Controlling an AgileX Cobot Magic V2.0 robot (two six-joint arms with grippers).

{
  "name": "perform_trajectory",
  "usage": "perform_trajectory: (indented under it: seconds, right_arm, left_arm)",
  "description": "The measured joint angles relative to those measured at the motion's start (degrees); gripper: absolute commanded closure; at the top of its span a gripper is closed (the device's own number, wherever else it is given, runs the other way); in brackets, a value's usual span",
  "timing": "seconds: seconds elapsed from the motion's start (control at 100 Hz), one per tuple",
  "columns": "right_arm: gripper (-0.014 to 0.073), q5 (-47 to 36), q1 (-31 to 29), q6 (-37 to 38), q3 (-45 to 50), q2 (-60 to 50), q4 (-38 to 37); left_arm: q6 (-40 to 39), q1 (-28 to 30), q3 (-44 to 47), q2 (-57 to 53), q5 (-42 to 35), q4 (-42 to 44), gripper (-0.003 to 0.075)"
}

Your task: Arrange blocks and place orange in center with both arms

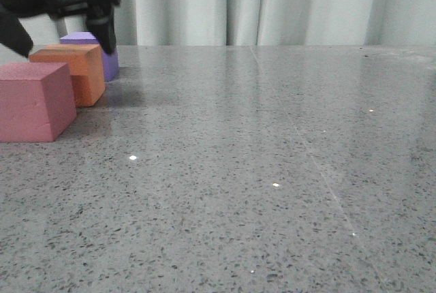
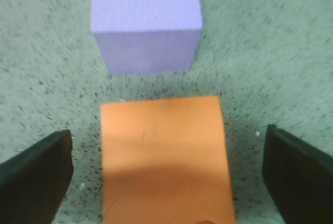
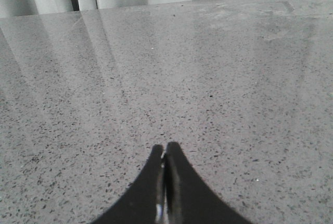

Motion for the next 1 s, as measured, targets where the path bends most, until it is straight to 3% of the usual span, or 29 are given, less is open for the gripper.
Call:
perform_trajectory:
  seconds: [0.18,0.34,0.65,0.81,1.0]
  right_arm:
    - [0.0661,0.00,0.00,0.00,0.00,0.00,0.00]
    - [0.0661,0.00,0.00,0.00,0.00,0.00,0.00]
    - [0.0661,0.00,0.00,0.00,0.00,0.00,0.00]
    - [0.0661,0.00,0.00,0.00,0.00,0.00,0.00]
    - [0.0661,0.00,0.00,0.00,0.00,0.00,0.00]
  left_arm:
    - [0.11,0.00,0.00,-7.48,2.49,1.57,0.0028]
    - [0.19,0.00,2.63,-15.77,3.24,5.03,0.0093]
    - [0.19,0.00,18.12,-34.93,0.38,7.11,0.0230]
    - [0.19,0.00,28.40,-45.43,-1.96,8.21,0.0341]
    - [0.19,0.00,37.62,-55.45,-2.32,9.61,0.0564]
